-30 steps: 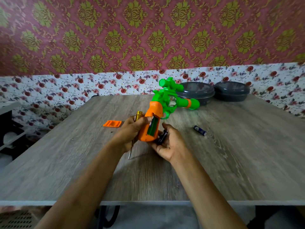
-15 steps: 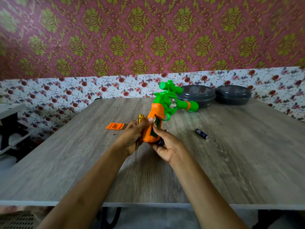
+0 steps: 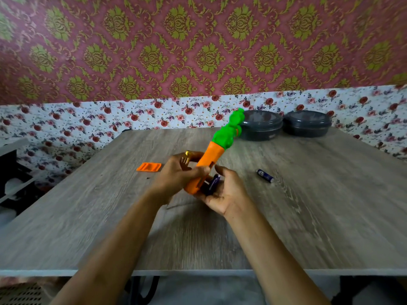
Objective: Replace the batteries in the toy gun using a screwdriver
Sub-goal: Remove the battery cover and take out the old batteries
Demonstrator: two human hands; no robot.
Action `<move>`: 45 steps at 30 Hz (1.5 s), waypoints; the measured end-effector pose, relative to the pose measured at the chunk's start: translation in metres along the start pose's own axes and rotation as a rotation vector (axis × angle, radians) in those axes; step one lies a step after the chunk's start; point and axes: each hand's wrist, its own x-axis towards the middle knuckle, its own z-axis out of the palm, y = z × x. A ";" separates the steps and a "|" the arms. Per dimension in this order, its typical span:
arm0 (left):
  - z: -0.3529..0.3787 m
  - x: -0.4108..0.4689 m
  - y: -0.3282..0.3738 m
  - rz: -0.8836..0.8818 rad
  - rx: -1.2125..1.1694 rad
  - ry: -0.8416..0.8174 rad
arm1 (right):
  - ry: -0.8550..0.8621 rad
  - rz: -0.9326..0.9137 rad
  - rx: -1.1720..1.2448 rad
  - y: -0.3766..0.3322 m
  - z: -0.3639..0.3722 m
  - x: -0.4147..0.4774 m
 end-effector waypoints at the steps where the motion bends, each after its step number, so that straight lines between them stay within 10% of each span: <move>1: 0.000 0.001 -0.002 0.074 0.200 0.015 | 0.004 0.000 -0.024 0.000 -0.002 0.001; 17: 0.004 -0.001 -0.003 0.435 0.646 0.015 | 0.056 -0.066 -0.059 -0.001 -0.004 0.002; 30: -0.002 0.003 -0.006 0.134 -0.062 0.106 | 0.003 -0.019 -0.057 -0.001 0.011 -0.010; 45: -0.002 0.001 -0.004 0.155 -0.121 0.045 | 0.013 -0.001 -0.047 -0.004 0.012 -0.013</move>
